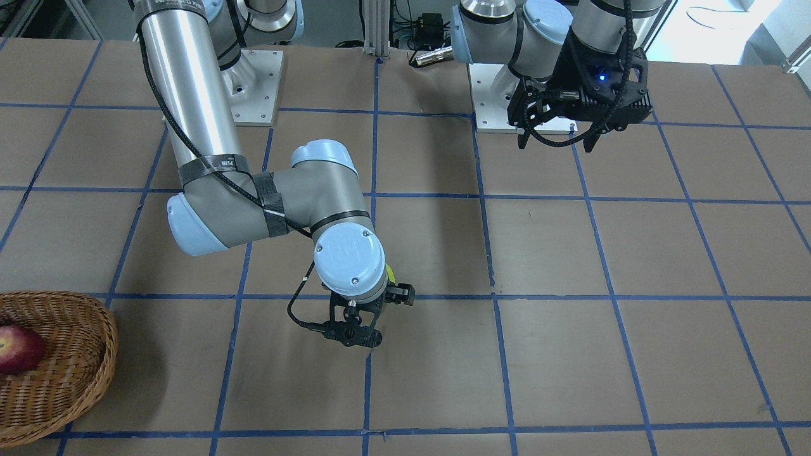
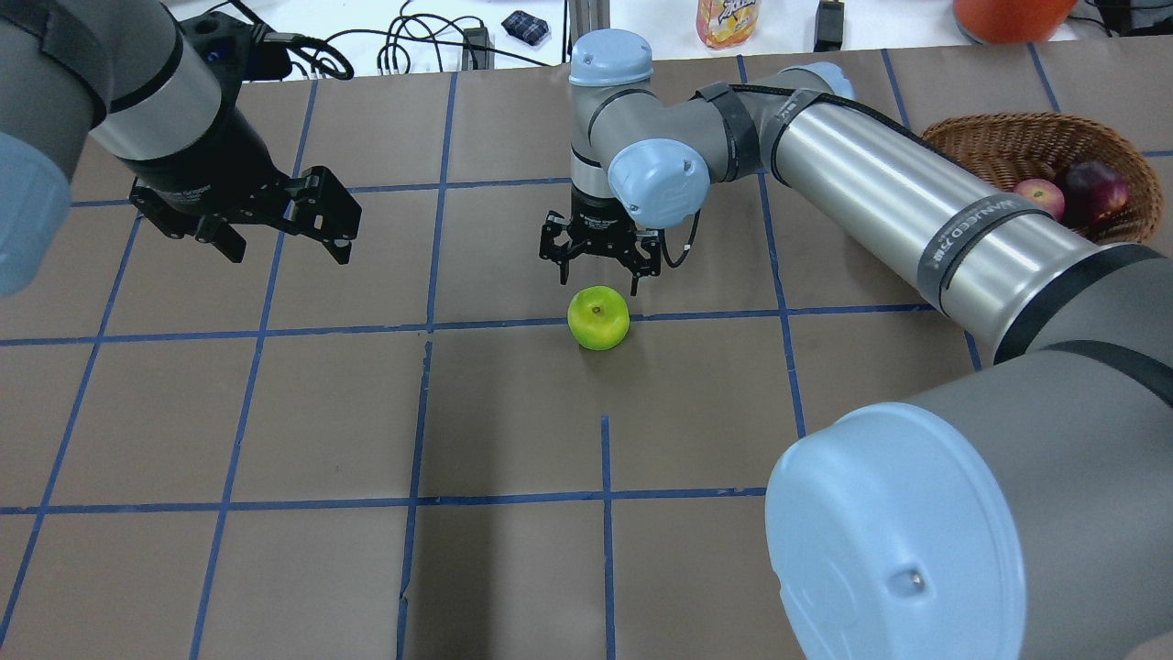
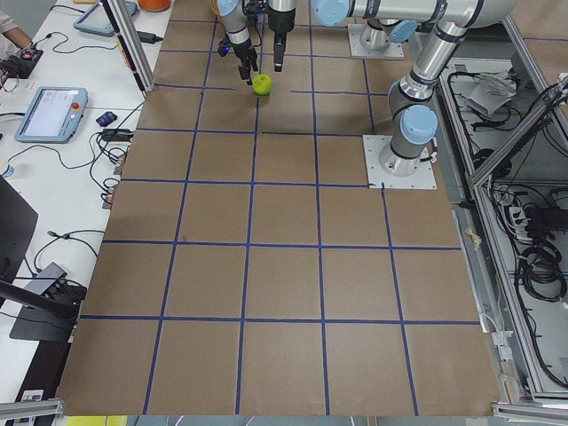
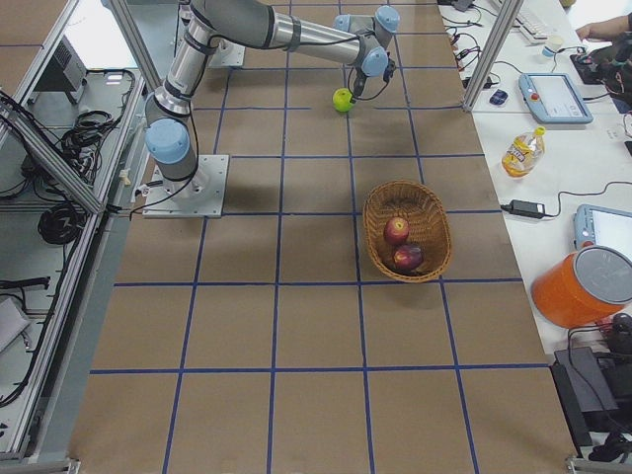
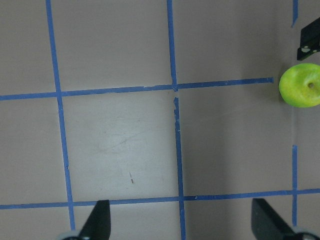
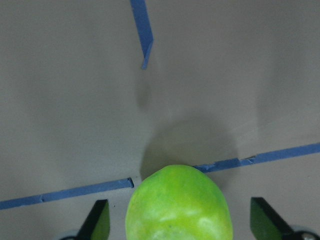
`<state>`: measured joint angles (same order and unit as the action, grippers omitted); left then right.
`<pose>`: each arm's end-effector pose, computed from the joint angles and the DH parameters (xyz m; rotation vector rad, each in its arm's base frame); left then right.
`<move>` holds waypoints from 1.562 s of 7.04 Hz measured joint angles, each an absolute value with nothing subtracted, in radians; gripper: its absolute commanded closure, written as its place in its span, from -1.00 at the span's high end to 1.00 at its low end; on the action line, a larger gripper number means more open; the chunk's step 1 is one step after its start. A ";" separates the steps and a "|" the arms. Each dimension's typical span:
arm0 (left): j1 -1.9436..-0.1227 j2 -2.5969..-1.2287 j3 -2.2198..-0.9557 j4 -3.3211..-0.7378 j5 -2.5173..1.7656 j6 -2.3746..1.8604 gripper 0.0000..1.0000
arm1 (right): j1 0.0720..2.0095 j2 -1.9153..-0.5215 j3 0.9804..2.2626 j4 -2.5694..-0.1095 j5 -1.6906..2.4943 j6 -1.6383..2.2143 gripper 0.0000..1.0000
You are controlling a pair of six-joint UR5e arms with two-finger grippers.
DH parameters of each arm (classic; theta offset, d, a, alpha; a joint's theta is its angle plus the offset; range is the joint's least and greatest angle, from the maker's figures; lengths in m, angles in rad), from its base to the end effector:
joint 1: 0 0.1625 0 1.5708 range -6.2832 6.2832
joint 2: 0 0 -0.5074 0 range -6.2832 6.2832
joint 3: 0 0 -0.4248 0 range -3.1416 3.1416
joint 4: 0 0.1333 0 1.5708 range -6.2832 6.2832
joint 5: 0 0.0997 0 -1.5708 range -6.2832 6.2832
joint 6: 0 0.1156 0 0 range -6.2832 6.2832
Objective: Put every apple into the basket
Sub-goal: 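Lower the right gripper onto the green apple and grasp it, then carry the green apple into the basket and open the right gripper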
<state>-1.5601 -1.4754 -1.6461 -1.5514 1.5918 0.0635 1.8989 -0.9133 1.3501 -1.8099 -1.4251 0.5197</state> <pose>-0.1257 -0.4819 0.5646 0.0817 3.1175 -0.0603 0.3903 -0.6808 0.2527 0.3156 3.0521 0.3695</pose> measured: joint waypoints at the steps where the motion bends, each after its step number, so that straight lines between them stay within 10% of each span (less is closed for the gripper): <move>1: -1.560 -1.475 -1.646 -1.551 1.592 0.064 1.00 | 1.903 -0.905 1.351 -1.811 -1.425 0.520 1.00; 6: -1.560 -1.474 -1.647 -1.552 1.592 0.064 1.00 | 1.919 -0.899 1.414 -1.814 -1.427 0.527 0.88; 7: -1.560 -1.474 -1.647 -1.552 1.592 0.064 1.00 | 1.919 -0.900 1.419 -1.817 -1.429 0.538 -0.82; 11: -1.560 -1.473 -1.650 -1.552 1.592 0.064 1.00 | 1.881 -0.954 1.386 -1.838 -1.456 0.569 -1.00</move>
<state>-1.5601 -1.4734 -1.6496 -1.5517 1.5923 0.0644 1.8805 -0.9541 1.3860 -1.8379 -1.4564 0.5686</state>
